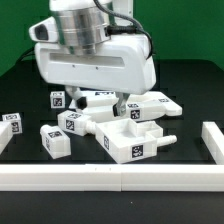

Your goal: Assemble chair

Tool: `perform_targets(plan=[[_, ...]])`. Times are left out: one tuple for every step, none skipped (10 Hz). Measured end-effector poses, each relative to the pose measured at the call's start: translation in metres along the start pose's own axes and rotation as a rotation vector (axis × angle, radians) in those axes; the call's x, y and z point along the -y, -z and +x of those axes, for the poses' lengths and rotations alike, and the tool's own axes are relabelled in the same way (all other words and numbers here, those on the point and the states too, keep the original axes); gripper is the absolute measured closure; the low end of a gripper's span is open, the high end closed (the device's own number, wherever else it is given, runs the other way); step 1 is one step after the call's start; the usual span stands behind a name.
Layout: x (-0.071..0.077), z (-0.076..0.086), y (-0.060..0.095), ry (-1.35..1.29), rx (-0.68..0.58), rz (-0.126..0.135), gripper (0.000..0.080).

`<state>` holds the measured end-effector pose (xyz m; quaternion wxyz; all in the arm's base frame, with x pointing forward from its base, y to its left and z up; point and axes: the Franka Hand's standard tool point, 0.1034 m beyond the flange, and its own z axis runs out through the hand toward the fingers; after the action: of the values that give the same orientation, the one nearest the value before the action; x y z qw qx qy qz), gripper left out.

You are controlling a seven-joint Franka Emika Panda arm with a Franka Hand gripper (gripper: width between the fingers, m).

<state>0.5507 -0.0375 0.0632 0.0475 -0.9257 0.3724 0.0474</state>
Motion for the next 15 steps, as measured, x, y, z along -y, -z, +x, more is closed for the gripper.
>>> perform_targets(plan=[[0.007, -0.01, -0.006, -0.168, -0.01, 0.013, 0.015], [0.01, -0.02, -0.016, -0.273, -0.028, 0.023, 0.015], [0.01, -0.024, -0.023, -0.269, -0.042, 0.026, 0.015], [0.011, -0.022, -0.021, -0.244, -0.041, 0.027, 0.015], [0.012, -0.022, -0.021, -0.241, -0.042, 0.028, 0.015], [0.011, -0.024, -0.023, -0.243, -0.044, 0.032, 0.015], [0.006, -0.032, -0.032, -0.264, -0.046, 0.037, 0.015], [0.003, -0.039, -0.039, -0.259, -0.042, 0.028, 0.015], [0.002, -0.04, -0.045, -0.256, -0.048, 0.027, 0.015], [0.001, -0.041, -0.049, -0.255, -0.047, 0.023, 0.015], [0.001, -0.041, -0.049, -0.249, -0.047, 0.023, 0.015], [0.001, -0.041, -0.049, -0.245, -0.047, 0.023, 0.0247], [0.001, -0.042, -0.049, -0.239, -0.047, 0.022, 0.0247], [0.001, -0.042, -0.049, -0.231, -0.047, 0.022, 0.0428], [0.001, -0.042, -0.049, -0.228, -0.047, 0.022, 0.0565]])
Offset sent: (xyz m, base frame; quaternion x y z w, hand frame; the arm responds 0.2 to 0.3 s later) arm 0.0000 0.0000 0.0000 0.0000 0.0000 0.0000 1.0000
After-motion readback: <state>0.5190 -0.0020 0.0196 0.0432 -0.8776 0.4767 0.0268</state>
